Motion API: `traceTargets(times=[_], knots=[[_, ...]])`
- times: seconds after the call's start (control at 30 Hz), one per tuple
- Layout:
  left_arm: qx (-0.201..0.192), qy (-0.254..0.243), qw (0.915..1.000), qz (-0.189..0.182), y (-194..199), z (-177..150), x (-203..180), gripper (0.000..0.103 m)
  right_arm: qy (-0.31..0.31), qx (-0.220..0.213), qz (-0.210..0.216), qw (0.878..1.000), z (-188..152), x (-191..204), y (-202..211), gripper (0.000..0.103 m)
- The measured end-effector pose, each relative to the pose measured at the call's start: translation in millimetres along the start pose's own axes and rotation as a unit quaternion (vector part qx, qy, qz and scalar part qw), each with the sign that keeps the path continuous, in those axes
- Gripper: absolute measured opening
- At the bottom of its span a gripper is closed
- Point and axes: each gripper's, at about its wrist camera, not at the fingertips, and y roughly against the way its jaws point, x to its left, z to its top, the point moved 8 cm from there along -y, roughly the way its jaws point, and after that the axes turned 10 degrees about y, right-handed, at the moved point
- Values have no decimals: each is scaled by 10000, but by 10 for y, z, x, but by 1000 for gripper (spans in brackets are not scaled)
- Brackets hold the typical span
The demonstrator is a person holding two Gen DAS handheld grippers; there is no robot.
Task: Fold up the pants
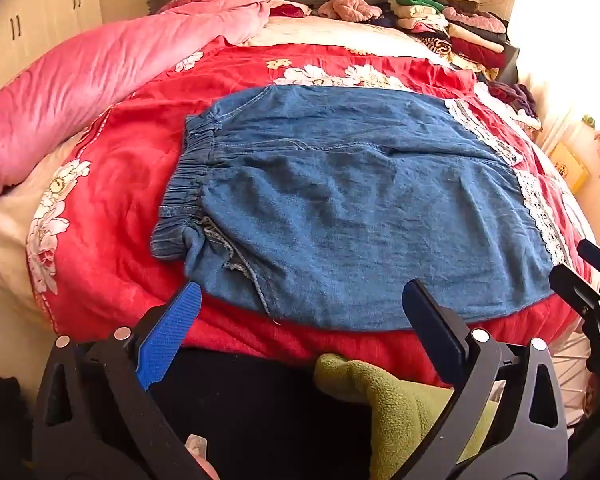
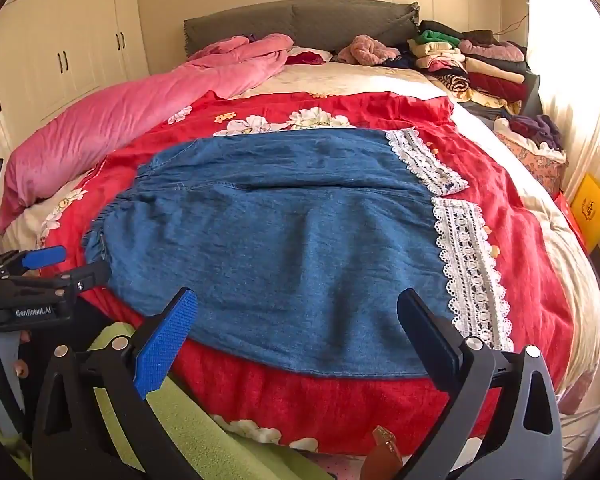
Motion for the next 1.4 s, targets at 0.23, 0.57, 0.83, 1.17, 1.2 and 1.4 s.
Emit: traceTargets(times=[0.23, 0.57, 0.83, 1.17, 1.2, 1.4], knots=[[-2, -100, 9999, 19, 21, -35, -95, 95, -24, -72, 44, 10000, 19, 8, 33, 99], [-38, -126, 9999, 24, 29, -54, -131, 95, -17, 17, -169, 9999, 24, -34, 13, 99], [-55, -159, 9999, 34, 41, -45, -150, 95, -29, 44, -154, 9999, -2, -41, 11, 99], [-104, -162, 9998, 37, 78, -36, -149, 95, -19, 32, -168, 9999, -2, -42, 16, 99], [-108, -163, 9998, 34, 82, -32, -150, 95, -16, 33, -172, 9998, -4, -42, 16, 99], [-113, -170, 9998, 33, 90, -30, -149, 95, -24, 25, -167, 9999, -4, -45, 23, 99]])
